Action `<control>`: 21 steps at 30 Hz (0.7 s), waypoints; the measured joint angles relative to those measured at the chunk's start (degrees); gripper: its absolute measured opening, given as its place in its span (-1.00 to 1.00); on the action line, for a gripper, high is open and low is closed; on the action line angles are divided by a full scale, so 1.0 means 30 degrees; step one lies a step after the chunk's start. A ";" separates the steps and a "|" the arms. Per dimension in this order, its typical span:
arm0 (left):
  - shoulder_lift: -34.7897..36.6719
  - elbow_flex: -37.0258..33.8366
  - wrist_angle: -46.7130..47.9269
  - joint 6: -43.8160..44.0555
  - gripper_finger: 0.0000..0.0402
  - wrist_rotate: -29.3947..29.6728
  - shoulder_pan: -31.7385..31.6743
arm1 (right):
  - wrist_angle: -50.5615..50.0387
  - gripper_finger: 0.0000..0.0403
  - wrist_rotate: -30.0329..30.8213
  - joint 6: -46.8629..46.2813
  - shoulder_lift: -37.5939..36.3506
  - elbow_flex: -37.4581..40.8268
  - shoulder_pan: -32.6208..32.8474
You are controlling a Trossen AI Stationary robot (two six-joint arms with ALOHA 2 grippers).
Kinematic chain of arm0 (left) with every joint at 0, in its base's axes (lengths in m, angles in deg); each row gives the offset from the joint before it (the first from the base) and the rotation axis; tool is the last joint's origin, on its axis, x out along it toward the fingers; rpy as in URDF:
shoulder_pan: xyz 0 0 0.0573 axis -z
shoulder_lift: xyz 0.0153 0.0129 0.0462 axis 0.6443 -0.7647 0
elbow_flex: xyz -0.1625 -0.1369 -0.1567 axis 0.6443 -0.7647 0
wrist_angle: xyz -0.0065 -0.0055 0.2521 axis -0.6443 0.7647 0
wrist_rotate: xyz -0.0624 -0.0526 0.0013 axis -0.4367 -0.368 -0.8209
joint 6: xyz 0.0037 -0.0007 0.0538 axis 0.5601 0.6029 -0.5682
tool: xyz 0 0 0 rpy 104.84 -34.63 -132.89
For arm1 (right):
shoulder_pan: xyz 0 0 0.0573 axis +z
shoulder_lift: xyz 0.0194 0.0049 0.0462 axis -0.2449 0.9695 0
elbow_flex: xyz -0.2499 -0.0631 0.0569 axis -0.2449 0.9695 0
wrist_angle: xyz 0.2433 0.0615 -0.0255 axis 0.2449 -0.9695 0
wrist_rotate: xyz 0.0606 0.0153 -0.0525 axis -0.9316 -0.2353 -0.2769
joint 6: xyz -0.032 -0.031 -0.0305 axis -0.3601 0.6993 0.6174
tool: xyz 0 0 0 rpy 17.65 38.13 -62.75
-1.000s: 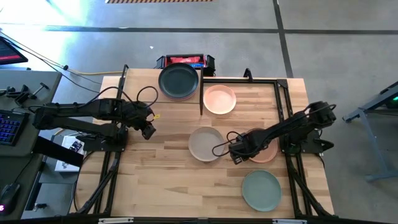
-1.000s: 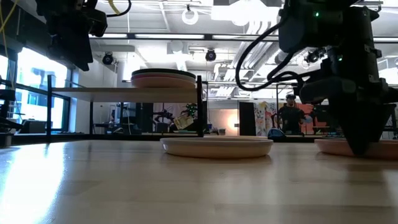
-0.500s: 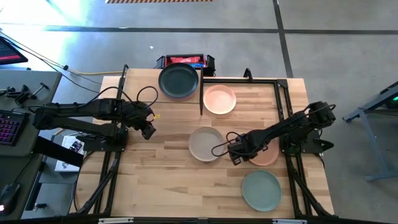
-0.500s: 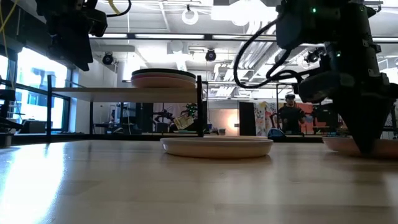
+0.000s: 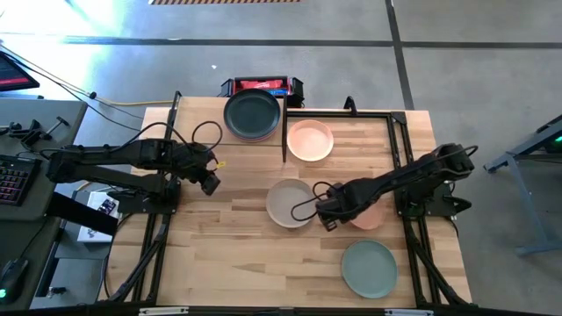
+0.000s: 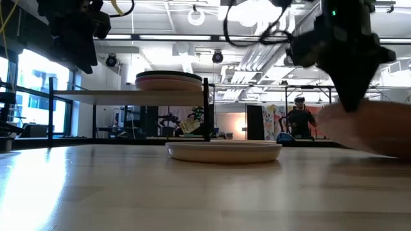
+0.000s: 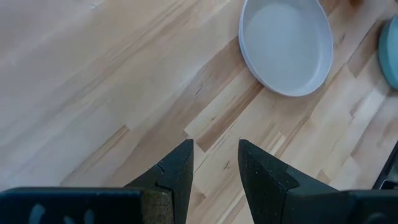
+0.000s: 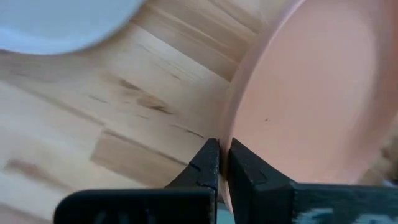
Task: Place and stack plates onto a shelf
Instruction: Put the orange plate on the shelf
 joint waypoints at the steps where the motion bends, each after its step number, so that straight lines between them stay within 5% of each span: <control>1: 0.0000 0.0000 0.0007 0.0320 -0.43 0.0003 0.0003 | -0.0379 -1.00 0.0259 0.0050 0.0000 -0.0476 0.0109; 21: -0.0030 0.0000 -0.1135 0.7059 -0.43 -0.2110 0.0000 | 0.0119 -1.00 0.1863 0.9755 0.0000 -0.7664 0.0774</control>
